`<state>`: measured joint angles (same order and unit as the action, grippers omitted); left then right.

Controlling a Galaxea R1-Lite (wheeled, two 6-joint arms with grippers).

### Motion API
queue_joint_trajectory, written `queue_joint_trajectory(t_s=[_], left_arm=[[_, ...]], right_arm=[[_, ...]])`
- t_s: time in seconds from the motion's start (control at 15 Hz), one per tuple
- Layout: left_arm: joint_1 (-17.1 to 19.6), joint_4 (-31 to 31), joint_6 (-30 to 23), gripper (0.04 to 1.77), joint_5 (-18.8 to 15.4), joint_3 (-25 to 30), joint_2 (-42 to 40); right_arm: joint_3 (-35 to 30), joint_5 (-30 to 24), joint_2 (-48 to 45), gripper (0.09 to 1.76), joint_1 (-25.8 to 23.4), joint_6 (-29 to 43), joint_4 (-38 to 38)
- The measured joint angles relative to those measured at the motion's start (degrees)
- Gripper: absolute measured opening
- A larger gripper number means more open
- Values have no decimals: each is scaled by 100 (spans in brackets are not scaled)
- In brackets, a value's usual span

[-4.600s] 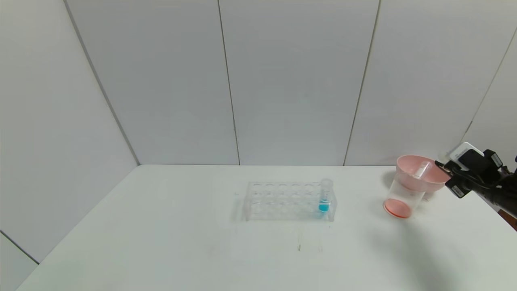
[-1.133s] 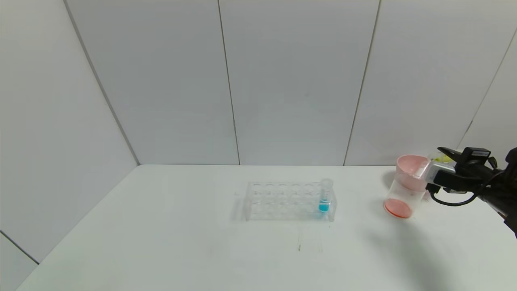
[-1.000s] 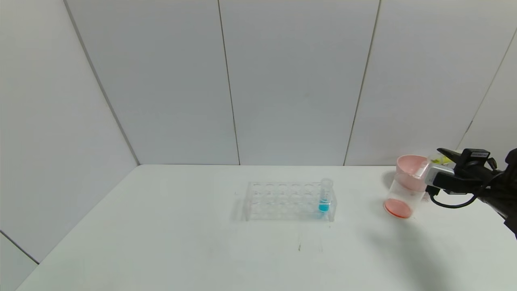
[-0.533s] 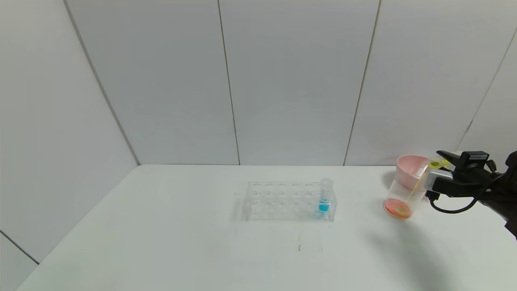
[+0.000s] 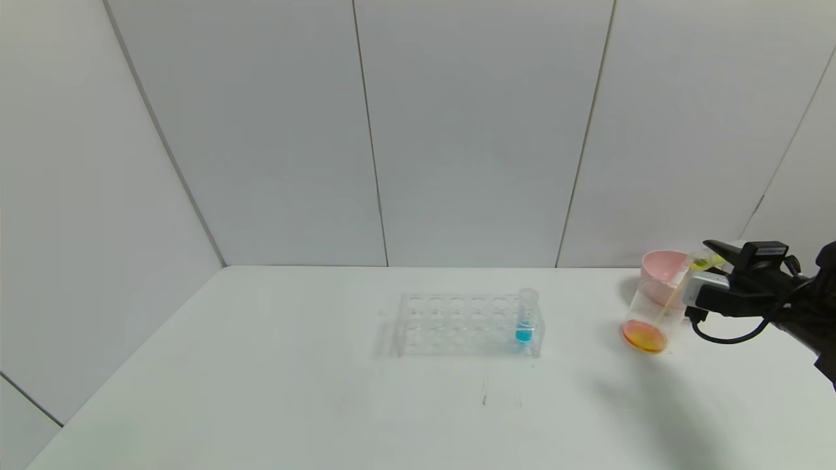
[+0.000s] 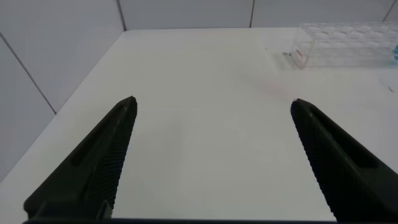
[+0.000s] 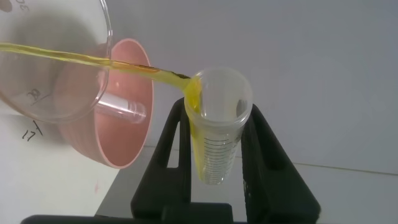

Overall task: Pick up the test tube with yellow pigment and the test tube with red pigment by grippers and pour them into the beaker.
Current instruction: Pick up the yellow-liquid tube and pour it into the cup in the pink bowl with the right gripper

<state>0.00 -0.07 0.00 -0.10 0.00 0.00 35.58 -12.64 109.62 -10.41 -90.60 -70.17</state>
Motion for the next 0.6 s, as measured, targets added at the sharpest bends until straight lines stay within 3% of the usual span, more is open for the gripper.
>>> queue_joint_trajectory(t_s=[0.6], left_arm=[[0,0,0,176,0,0,0]], right_arm=[[176,134,-13,53,123,-139,10]])
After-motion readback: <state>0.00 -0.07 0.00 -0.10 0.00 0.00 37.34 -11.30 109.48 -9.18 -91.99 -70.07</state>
